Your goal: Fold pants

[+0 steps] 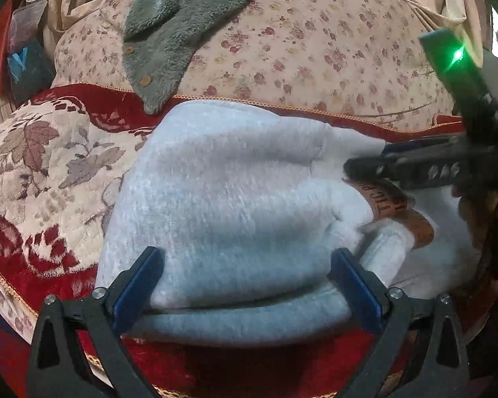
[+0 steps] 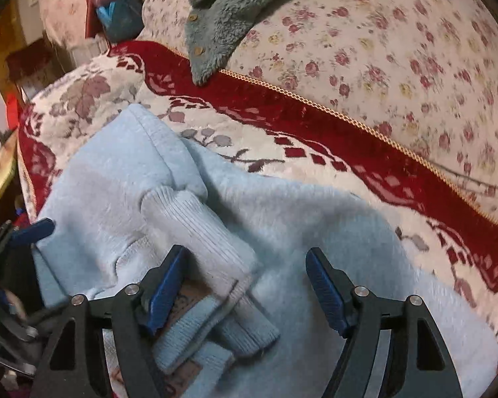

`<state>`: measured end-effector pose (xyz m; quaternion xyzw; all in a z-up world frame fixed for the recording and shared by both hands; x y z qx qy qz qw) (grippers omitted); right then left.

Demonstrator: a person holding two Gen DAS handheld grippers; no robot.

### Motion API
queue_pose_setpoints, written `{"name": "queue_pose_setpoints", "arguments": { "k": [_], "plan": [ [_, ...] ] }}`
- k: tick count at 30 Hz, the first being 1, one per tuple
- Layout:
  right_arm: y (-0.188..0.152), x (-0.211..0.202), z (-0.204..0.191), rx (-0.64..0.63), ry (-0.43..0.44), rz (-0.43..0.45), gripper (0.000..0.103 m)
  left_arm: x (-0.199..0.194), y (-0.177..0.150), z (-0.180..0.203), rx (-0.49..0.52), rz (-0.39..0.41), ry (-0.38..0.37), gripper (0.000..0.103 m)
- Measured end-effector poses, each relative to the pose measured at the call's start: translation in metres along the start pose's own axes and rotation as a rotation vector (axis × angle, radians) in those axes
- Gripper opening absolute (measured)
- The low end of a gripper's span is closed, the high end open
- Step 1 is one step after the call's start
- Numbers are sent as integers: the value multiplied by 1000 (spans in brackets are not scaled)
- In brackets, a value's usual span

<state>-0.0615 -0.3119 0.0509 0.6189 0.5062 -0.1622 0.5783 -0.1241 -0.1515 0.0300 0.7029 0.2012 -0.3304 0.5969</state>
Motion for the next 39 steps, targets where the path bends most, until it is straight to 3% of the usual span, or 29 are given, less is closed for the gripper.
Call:
{"name": "queue_pose_setpoints", "arguments": {
  "k": [2, 4, 8, 12, 17, 21, 26, 30, 32, 34, 35, 39],
  "plan": [
    [2, -14, 0, 11, 1, 18, 79, -7, 5, -9, -61, 2, -58, 101],
    [3, -33, -14, -4, 78, 48, 79, -13, 9, -18, -98, 8, -88, 101],
    [-8, -62, -49, 47, 336, 83, 79, -21, 14, -28, -68, 38, -29, 101],
    [-27, -52, -70, 58, 428, 23, 78, -23, 18, -40, -62, 55, 13, 101],
    [-32, -26, -85, 75, 488, -13, 69, -20, 18, -61, -132, 45, 19, 101],
    [-37, -1, -75, 222, 511, -46, 53, -19, 17, -76, -180, 39, 30, 101],
    [-50, 3, -74, 278, 494, -73, 52, -17, 16, -90, -234, 31, 18, 101],
    [-39, 14, -63, 403, 586, 13, 52, -15, 16, -87, -249, 28, 5, 101],
    [-33, 24, -63, 417, 592, 31, 52, -17, 17, -85, -242, 38, 5, 101],
    [-26, 31, -63, 372, 552, 51, 41, -18, 19, -83, -231, 38, 10, 101],
    [-25, 32, -64, 368, 545, 50, 25, -19, 20, -84, -231, 41, 12, 101],
    [-25, 3, -77, 299, 611, 88, 19, -30, 30, -89, -242, 72, 10, 101]
  ]
}}
Point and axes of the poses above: each gripper's, at about its wrist camera, not at the fingertips, and x roughly the way its jaws point, z to its right, y to its top, the point moved 7 cm from there along x, roughly the way its jaws point, and after that the axes turned 12 degrees about y, right-handed, at the moved point
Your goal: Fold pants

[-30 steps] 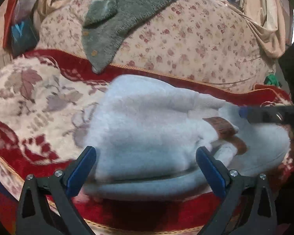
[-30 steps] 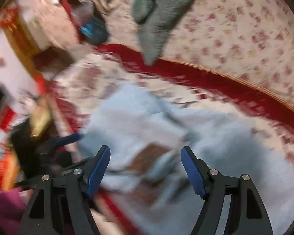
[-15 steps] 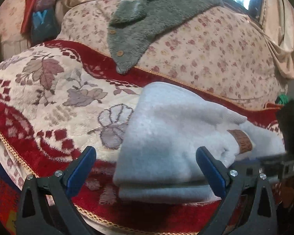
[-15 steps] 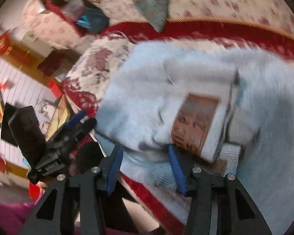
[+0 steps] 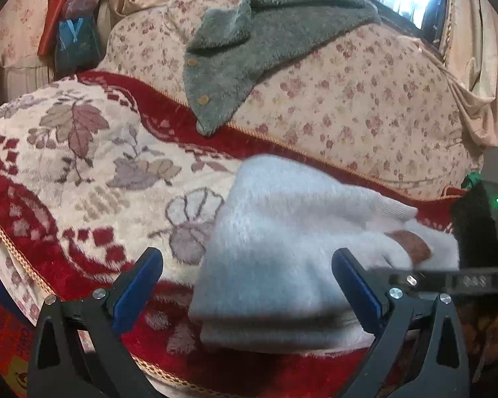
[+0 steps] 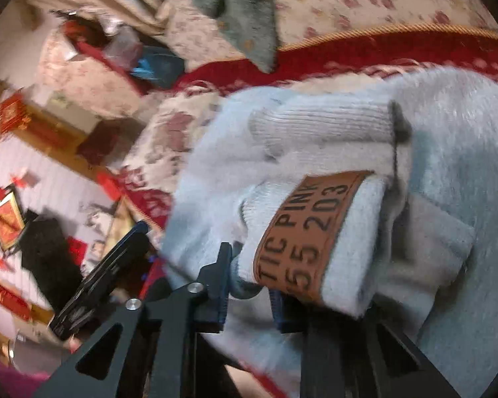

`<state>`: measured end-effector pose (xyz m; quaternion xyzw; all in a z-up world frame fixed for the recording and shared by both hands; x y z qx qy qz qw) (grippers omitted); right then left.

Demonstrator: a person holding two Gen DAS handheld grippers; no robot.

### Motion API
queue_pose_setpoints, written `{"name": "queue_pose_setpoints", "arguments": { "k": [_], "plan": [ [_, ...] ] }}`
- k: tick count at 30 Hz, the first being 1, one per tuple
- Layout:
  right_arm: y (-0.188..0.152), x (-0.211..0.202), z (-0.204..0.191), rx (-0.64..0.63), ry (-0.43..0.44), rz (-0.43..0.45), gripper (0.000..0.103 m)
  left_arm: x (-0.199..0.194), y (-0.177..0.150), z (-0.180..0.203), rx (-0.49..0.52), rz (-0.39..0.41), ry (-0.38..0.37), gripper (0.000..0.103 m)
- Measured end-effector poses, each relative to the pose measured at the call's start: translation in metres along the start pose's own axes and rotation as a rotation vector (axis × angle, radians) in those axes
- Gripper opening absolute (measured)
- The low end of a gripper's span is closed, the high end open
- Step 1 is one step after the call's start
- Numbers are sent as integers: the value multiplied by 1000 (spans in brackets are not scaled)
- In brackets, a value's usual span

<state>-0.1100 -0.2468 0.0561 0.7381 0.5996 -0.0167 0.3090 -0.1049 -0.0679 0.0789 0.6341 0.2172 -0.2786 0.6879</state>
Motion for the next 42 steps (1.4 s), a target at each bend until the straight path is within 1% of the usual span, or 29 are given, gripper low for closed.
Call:
{"name": "queue_pose_setpoints", "arguments": {
  "k": [2, 4, 6, 8, 9, 10, 11, 12, 13, 14, 15, 16, 17, 19, 21, 22, 24, 26, 29, 31, 33, 35, 36, 38, 40, 41, 42],
  "plan": [
    [-2, -6, -16, -26, 28, 2, 19, -5, 7, 1, -12, 8, -15, 101],
    [-7, -16, -33, -54, 50, 4, 19, -12, 10, 8, -17, 10, -59, 101],
    [-17, -24, -37, -48, 60, -1, 19, -14, 10, 17, 0, 12, -73, 101],
    [-28, -26, -31, -40, 35, -14, 19, -11, 6, 26, 21, 5, -74, 101],
    [-34, -25, -20, -15, 12, -20, 19, -6, 1, 32, 28, -14, -82, 101],
    [-39, -23, -6, 36, 6, -20, 19, -2, -4, 37, 32, -36, -94, 101],
    [-43, -21, 4, 77, 16, -21, 19, 5, -12, 45, 45, -63, -112, 101],
    [-47, -19, 17, 123, 16, -13, 19, 10, -17, 50, 60, -80, -108, 101],
    [-48, -20, 22, 135, 8, -2, 18, 15, -23, 54, 89, -77, -66, 101],
    [-49, -21, 24, 150, 23, 14, 18, 16, -26, 58, 128, -56, -29, 101],
    [-49, -25, 21, 164, 36, 24, 20, 17, -28, 60, 155, -43, -10, 101],
    [-49, -30, 19, 161, 21, 25, 21, 18, -29, 62, 178, -35, 8, 101],
    [-47, -38, 15, 131, -11, 25, 22, 19, -30, 61, 187, -33, 16, 101],
    [-40, -61, 5, 37, -124, 43, 22, 22, -31, 58, 175, -37, 21, 101],
    [-30, -80, -3, -39, -226, 73, 26, 23, -30, 56, 150, -41, 9, 101],
    [-22, -87, -11, -75, -248, 93, 26, 23, -30, 55, 142, -40, 6, 101],
    [-5, -92, -24, -125, -248, 128, 26, 23, -30, 56, 137, -39, 8, 101],
    [13, -83, -36, -170, -224, 135, 26, 24, -31, 56, 152, -37, 22, 102],
    [34, -48, -39, -225, -201, 90, 26, 26, -34, 59, 178, -36, 43, 102],
    [39, -25, -33, -218, -191, 60, 26, 28, -34, 59, 182, -37, 49, 102],
    [44, -6, -11, -182, -225, 45, 25, 29, -35, 59, 184, -38, 55, 102],
    [44, -2, 16, -135, -280, 59, 21, 31, -36, 61, 197, -37, 60, 102],
    [43, -1, 29, -101, -276, 69, 16, 31, -37, 62, 203, -37, 64, 102],
    [42, 0, 43, -52, -233, 89, 15, 32, -37, 63, 211, -38, 77, 102],
    [40, -5, 40, -53, -214, 93, 15, 31, -37, 64, 207, -44, 86, 102],
    [38, -7, 36, -63, -209, 83, 18, 30, -36, 64, 202, -46, 87, 102],
    [37, -11, 28, -78, -205, 70, 19, 29, -33, 63, 191, -50, 90, 102]
  ]
}}
Point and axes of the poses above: each gripper's, at about its wrist camera, not at the fingertips, and x roughly the way its jaws point, z to its right, y to its top, the point moved 7 cm from there along x, roughly the way its jaws point, and after that the axes turned 12 degrees about y, right-handed, at the moved point
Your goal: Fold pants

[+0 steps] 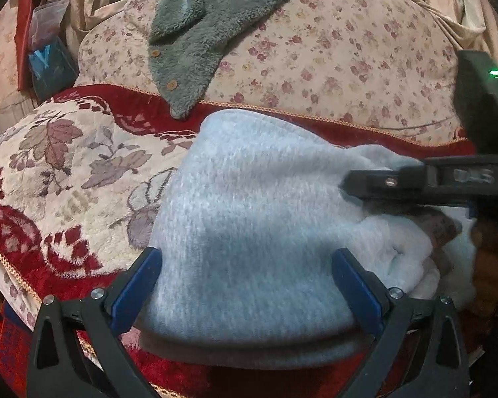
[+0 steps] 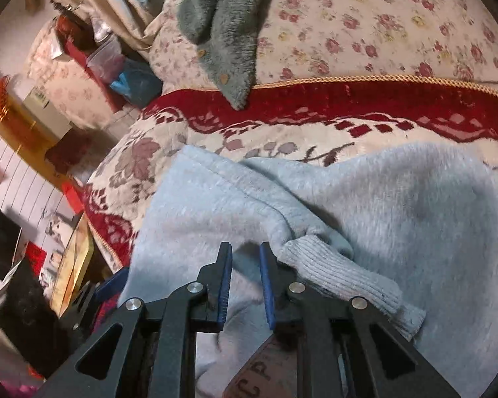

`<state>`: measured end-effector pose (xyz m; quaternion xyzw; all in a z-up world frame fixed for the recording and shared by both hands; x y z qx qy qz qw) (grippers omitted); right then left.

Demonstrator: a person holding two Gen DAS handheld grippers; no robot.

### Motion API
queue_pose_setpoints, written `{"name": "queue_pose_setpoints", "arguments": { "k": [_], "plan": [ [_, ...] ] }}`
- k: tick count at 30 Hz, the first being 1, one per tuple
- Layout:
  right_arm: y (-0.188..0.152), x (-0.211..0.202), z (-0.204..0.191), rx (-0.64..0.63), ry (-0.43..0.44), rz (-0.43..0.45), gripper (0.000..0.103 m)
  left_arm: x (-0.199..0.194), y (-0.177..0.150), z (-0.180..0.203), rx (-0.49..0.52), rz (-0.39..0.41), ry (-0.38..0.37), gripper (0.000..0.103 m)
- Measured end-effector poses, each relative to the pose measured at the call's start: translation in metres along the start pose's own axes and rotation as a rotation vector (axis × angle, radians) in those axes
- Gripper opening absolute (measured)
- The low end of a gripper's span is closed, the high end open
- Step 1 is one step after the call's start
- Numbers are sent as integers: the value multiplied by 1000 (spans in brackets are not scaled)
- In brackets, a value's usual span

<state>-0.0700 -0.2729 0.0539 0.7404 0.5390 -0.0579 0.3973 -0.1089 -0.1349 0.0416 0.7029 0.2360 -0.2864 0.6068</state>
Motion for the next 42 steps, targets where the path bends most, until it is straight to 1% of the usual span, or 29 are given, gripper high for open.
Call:
{"name": "queue_pose_setpoints", "arguments": {
  "k": [1, 2, 3, 4, 5, 7, 8, 9, 11, 15, 19, 24, 28, 33, 37, 40, 42],
  "plan": [
    [-1, -7, -7, -9, 10, -9, 19, -2, 2, -1, -12, -4, -2, 102],
    [-2, -12, -11, -13, 17, -11, 24, -5, 6, -2, -24, -6, -6, 102],
    [-3, -21, -15, -22, 13, -8, 26, -8, 8, -2, -32, -6, -11, 102],
    [-4, -31, -17, -42, -7, 4, 27, -11, 12, 0, -37, -3, -18, 102],
    [-5, -38, -19, -56, -21, 15, 31, -15, 15, 3, -37, 2, -23, 102],
    [-9, -60, -21, -69, -42, 44, 50, -21, 21, 10, -25, 22, -25, 102],
    [-10, -67, -21, -65, -44, 55, 67, -26, 25, 17, -8, 39, -20, 103],
    [-11, -75, -21, -58, -43, 70, 72, -28, 27, 22, 4, 48, -22, 103],
    [-14, -94, -19, -49, -53, 95, 72, -34, 33, 36, 26, 62, -38, 103],
    [-21, -131, -12, -56, -125, 137, 72, -45, 42, 68, 67, 85, -74, 103],
    [-31, -164, 2, -33, -184, 170, 74, -52, 46, 99, 98, 94, -111, 103],
    [-44, -194, 16, -2, -243, 202, 75, -58, 44, 133, 147, 96, -152, 103],
    [-60, -215, 29, 42, -273, 213, 77, -62, 40, 155, 186, 92, -181, 103],
    [-88, -238, 45, 121, -267, 226, 81, -64, 35, 179, 222, 85, -216, 103],
    [-115, -253, 56, 175, -264, 222, 83, -62, 33, 197, 244, 63, -254, 103],
    [-133, -261, 66, 247, -231, 244, 88, -58, 35, 213, 273, 37, -296, 103],
    [-143, -266, 78, 312, -210, 271, 94, -56, 37, 228, 303, 19, -340, 103]
  ]
}}
Point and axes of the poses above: each gripper's, at about its wrist camera, not at the fingertips, and x roughly the way its jaws point, z to its right, y to its top, the point moved 7 cm from there along x, roughly the way its jaws point, and after that the axes turned 12 degrees about y, right-handed, at the moved point
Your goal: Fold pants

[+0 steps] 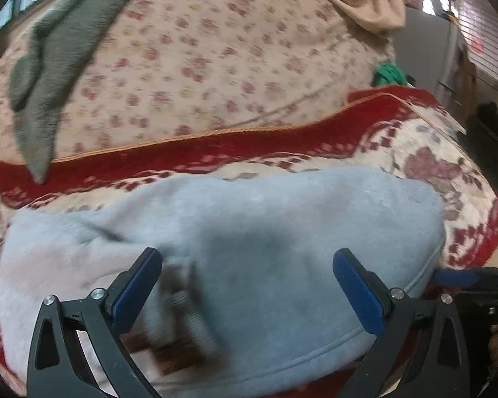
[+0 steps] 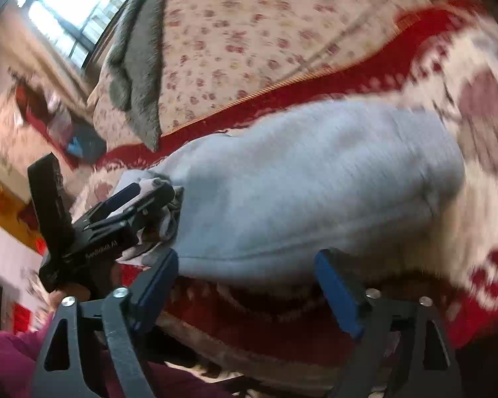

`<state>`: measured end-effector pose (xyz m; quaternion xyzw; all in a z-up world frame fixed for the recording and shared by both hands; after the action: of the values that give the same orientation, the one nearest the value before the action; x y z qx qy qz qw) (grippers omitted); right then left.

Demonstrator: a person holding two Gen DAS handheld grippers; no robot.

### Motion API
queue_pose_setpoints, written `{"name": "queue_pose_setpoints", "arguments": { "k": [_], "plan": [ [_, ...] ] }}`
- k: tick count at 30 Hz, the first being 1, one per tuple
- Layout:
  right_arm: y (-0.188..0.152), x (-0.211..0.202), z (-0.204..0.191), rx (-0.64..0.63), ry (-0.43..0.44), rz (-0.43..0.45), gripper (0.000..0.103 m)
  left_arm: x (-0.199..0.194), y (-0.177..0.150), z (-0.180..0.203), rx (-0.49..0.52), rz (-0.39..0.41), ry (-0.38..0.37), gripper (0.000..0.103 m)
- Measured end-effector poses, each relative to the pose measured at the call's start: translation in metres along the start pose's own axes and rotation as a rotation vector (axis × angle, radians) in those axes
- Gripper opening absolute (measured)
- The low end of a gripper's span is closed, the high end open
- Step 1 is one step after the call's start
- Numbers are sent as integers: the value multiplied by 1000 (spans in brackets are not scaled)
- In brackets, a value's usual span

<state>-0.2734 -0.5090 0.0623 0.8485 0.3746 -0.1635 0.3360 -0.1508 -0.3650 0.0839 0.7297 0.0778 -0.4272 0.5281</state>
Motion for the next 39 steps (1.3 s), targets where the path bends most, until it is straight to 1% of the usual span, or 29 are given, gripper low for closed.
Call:
{"name": "queue_pose_setpoints", "arguments": {
  "k": [2, 4, 5, 8, 10, 13, 14, 17, 19, 22, 24, 26, 31, 32, 34, 36, 37, 39],
  "plan": [
    [-2, -3, 15, 87, 17, 33, 96, 7, 9, 13, 27, -16, -59, 103],
    [-4, -3, 28, 171, 63, 67, 97, 13, 18, 23, 45, -32, -114, 103],
    [-4, -3, 33, 205, 77, 82, 97, 18, 24, 29, 59, -45, -158, 103],
    [-4, 0, 45, 249, 63, 107, 98, 33, 39, 43, 95, -78, -244, 103],
    [-3, 7, 51, 265, 63, 102, 98, 43, 48, 53, 135, -87, -279, 103],
    [2, 16, 58, 273, 56, 108, 98, 63, 60, 71, 208, -101, -317, 103],
    [3, 17, 60, 276, 54, 112, 99, 71, 65, 80, 235, -117, -348, 103],
    [8, 20, 62, 260, 63, 129, 99, 89, 75, 95, 277, -134, -393, 103],
    [11, 21, 64, 250, 72, 134, 100, 102, 79, 105, 303, -166, -438, 103],
    [15, 21, 64, 229, 103, 159, 99, 125, 76, 120, 340, -247, -481, 103],
    [17, 19, 62, 205, 130, 181, 98, 134, 70, 128, 366, -284, -507, 103],
    [17, 20, 63, 195, 140, 180, 98, 141, 64, 135, 388, -308, -520, 103],
    [20, 24, 65, 170, 134, 174, 94, 153, 61, 145, 395, -354, -555, 103],
    [20, 25, 65, 168, 133, 173, 92, 156, 60, 148, 399, -370, -563, 103],
    [21, 24, 66, 162, 134, 182, 83, 162, 56, 155, 414, -399, -573, 103],
    [22, 25, 69, 167, 151, 184, 65, 167, 52, 162, 436, -409, -558, 100],
    [22, 24, 69, 169, 159, 188, 62, 167, 50, 164, 438, -411, -570, 87],
    [25, 25, 67, 149, 155, 193, 54, 165, 51, 166, 442, -386, -572, 77]
  ]
}}
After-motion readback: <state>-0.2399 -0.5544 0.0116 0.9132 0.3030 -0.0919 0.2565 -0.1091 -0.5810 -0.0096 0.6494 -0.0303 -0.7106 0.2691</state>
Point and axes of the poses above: each gripper's, at about its wrist camera, not at the fingertips, and x roughly the way its jaws point, z to its right, y to its top, the point moved 7 cm from there along x, roughly the way its jaws point, and after that the axes turned 12 degrees about y, right-handed, at the moved point
